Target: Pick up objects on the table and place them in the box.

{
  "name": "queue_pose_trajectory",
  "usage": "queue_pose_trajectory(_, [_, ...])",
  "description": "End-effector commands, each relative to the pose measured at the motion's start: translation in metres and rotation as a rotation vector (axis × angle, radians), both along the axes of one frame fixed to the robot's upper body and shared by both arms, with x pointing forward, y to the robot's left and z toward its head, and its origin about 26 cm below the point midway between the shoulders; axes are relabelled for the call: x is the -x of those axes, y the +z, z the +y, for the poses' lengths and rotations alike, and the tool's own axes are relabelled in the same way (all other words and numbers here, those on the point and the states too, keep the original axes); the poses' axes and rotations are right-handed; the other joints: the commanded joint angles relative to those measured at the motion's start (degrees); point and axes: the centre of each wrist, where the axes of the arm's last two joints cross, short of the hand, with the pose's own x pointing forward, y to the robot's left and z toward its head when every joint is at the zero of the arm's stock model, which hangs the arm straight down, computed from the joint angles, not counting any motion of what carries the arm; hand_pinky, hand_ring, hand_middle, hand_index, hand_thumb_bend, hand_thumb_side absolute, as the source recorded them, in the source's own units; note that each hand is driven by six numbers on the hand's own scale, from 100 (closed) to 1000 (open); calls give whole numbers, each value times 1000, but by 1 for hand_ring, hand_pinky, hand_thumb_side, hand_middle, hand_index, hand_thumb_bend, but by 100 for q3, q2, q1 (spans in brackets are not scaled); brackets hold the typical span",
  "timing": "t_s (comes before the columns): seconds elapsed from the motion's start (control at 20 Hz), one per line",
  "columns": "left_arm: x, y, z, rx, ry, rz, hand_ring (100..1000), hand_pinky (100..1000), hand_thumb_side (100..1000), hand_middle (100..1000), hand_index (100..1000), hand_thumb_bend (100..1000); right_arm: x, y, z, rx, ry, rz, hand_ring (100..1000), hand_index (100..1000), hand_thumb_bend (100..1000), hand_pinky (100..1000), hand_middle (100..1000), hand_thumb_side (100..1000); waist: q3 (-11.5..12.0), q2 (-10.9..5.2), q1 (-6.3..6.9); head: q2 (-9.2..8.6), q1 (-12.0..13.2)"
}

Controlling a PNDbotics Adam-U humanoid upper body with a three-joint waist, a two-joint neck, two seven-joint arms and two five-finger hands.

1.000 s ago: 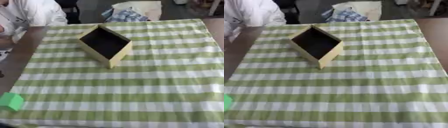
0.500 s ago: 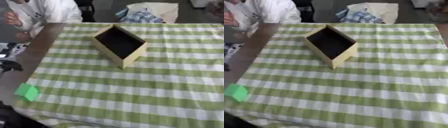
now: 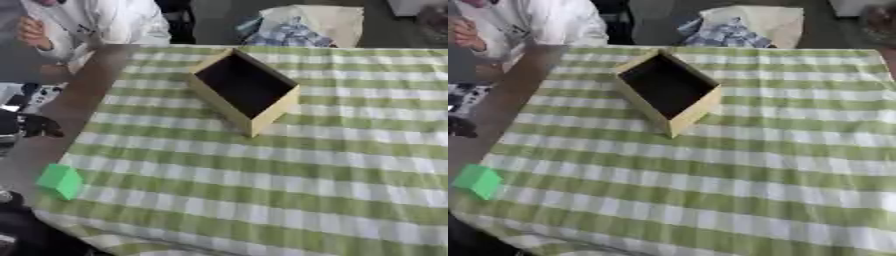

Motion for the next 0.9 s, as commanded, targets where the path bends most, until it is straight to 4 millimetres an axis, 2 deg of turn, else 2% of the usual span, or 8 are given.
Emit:
queue_pose_trajectory(0.05, [-3,11,0,-37,-19,-15,889,904,280,937,959,706,3,8,0,7,5,-27,747,897,100,575,709,1000,-14,-44,-13,37,-96])
queue_pose_trajectory(0.2, [-5,11,-3,-45,-37,-2,883,903,285,889,939,717,2,7,1,3,8,-25,747,897,100,574,708,1000,-39,-42,-18,37,-127])
queue_pose_trajectory(0.35, [-8,9,-3,-67,-41,18,885,906,282,881,939,725,2,7,1,0,9,-25,746,898,100,573,707,1000,-62,-35,-20,37,-142])
queue_pose_trajectory(0.5, [-9,4,-1,-87,-35,43,886,904,225,885,940,694,3,6,0,-5,8,-24,746,898,100,571,706,1000,-83,-23,-22,37,-154])
queue_pose_trajectory(0.7, [-11,-5,8,-83,1,63,876,887,200,892,949,687,3,5,0,-13,6,-22,745,899,100,568,703,1000,-95,-13,-23,37,-127])
queue_pose_trajectory(0.9, [-12,-18,18,-46,48,72,875,881,240,884,955,674,3,4,0,-18,5,-21,744,899,100,568,702,1000,-109,-6,-35,37,-115])
